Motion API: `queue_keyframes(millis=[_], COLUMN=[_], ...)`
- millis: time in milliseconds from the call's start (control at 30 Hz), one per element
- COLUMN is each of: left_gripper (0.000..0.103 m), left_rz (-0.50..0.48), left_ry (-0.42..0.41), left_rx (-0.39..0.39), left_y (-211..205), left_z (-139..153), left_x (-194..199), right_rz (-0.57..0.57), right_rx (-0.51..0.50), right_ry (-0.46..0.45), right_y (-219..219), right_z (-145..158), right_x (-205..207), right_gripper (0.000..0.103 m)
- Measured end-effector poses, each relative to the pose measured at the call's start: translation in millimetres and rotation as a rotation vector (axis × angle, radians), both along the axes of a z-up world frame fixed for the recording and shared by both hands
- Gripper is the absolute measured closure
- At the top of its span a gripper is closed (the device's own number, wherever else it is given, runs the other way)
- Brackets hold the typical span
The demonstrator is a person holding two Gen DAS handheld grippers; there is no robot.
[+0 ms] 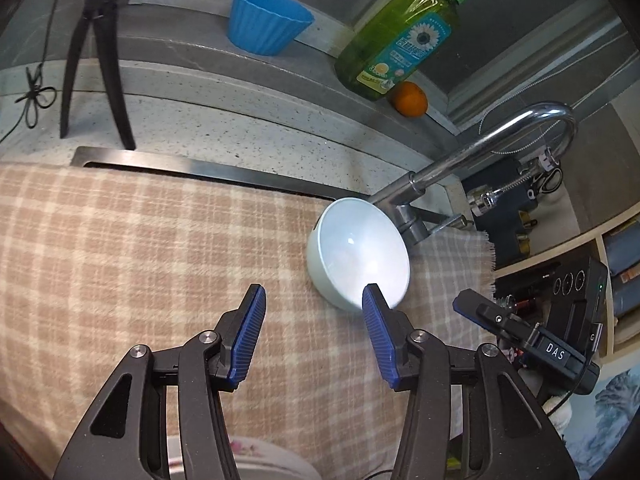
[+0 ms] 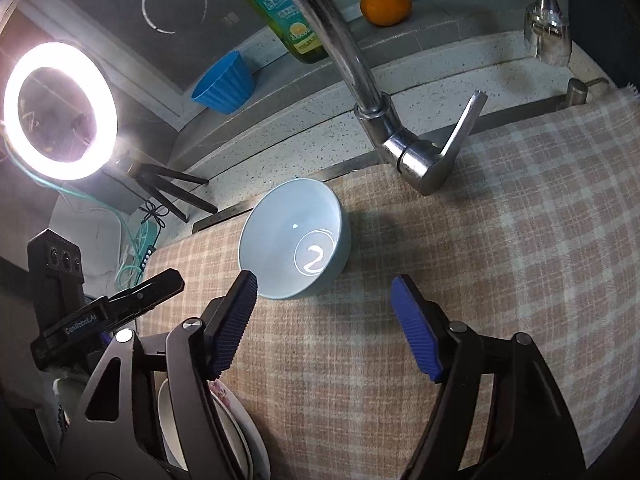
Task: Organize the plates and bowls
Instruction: 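Close the right gripper on the pale blue bowl rim and lift it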
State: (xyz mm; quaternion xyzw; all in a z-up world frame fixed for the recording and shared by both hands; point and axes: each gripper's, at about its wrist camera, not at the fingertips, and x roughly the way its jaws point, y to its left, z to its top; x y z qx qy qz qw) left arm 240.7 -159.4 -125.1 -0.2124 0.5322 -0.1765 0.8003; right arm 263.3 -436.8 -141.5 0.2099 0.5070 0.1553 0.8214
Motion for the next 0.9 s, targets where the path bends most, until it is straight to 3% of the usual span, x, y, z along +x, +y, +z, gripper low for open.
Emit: queue_keyframes(millis=[367, 700, 900], left_gripper=[0.07, 0.084, 0.092], left_rz=[-0.016, -0.037, -0.048], left_ry=[0.063, 0.106, 0.116], left_rx=[0.0, 0.024, 0.018], left_y=[-17.2, -25.0, -26.4], left_z=[-21.0, -39.2, -44.6], left_x=[41.6, 53.8, 55.0], right_rz=[-0.01, -0.009, 0.005], right_rx=[0.052, 0.055, 0.048], right_ry=[0.062, 0.089, 0.11], right_y=[0.9, 5.6, 11.2], right_z=[-28.2, -39.1, -44.6], right_x=[29.3, 45.0, 47.5], right_gripper=[0.053, 0.066, 0.085])
